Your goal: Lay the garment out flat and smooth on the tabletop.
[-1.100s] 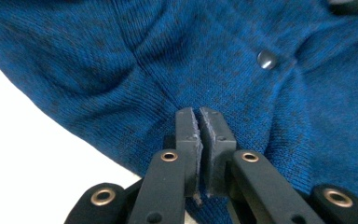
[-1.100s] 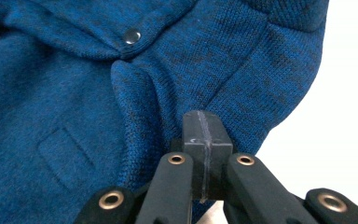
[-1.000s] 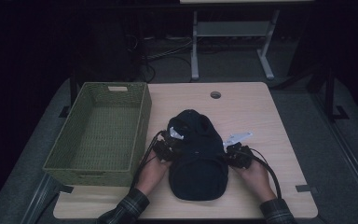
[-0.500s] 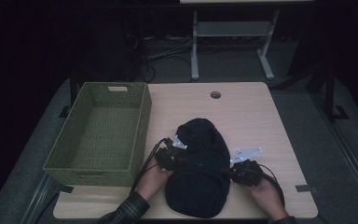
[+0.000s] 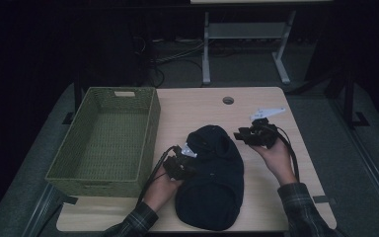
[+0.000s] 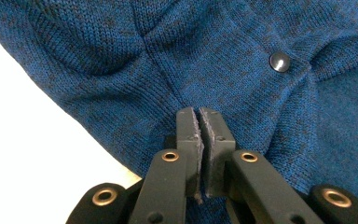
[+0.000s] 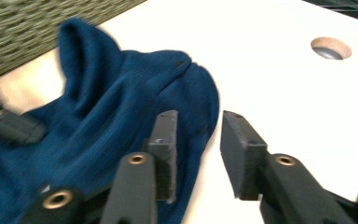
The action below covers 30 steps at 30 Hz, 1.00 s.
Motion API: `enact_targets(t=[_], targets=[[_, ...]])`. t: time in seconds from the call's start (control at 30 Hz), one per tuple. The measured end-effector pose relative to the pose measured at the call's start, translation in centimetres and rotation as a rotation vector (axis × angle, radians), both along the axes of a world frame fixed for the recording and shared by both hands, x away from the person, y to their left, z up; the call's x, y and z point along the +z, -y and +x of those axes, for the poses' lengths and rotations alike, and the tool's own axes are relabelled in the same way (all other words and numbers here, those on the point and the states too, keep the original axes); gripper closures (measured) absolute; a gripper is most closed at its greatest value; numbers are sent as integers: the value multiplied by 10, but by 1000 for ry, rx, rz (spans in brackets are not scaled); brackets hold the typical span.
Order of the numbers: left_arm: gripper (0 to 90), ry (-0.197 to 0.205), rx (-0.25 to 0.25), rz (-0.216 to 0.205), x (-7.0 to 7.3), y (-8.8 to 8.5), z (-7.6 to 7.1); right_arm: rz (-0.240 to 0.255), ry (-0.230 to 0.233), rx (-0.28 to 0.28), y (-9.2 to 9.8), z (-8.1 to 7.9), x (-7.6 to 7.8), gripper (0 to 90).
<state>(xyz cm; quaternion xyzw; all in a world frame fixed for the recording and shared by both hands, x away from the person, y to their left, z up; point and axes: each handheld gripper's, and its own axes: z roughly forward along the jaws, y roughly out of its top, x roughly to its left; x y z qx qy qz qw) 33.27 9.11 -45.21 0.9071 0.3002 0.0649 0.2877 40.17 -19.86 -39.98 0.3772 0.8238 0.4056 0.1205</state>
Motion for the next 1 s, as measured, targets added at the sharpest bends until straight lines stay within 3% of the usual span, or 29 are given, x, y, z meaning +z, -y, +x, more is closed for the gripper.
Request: enact_targets(t=[0.23,0.4,0.57,0.63,0.73,0.87,1.0], targets=[[869,-3,-3,3,0,0,0,12,-64,42,-25,53,-13,496],[869,4,-4,9,0,1,-1,-52,-113,87,-39,72,-33,464],[869,1,-3,7,0,1,-1,-87,-144,128,-45,74,-50,496],[869,3,-2,7,0,1,-1,-130,-154,164,-51,71,-56,513],[869,10,-3,14,0,2,-1,-169,-131,188,-56,67,-62,559],[869,12,-4,17,0,2,-2,-204,-103,209,-59,63,-61,711],[869,11,-4,16,0,2,-2,-204,-97,213,-60,61,-61,804]])
